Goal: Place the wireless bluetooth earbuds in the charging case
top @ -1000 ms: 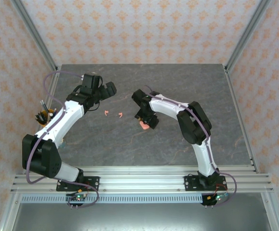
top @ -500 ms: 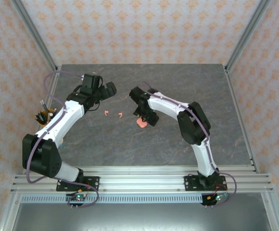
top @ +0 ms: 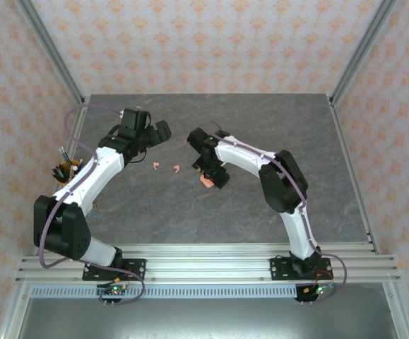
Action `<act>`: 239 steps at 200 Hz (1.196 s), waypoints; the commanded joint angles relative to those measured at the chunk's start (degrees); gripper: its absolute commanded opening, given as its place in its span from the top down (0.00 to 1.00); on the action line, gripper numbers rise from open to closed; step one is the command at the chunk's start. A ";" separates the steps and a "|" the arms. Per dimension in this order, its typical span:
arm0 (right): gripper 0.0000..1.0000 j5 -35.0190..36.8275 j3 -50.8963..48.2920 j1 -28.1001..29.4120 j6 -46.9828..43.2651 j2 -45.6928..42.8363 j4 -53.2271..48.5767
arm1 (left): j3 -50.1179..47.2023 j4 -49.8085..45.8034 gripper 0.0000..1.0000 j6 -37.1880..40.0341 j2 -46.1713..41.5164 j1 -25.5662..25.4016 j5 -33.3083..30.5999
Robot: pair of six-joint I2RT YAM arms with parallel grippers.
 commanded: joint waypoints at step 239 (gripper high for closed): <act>0.27 -2.51 10.03 0.85 1.22 11.44 -8.76 | 0.36 2.00 0.00 -1.57 1.47 -0.02 0.22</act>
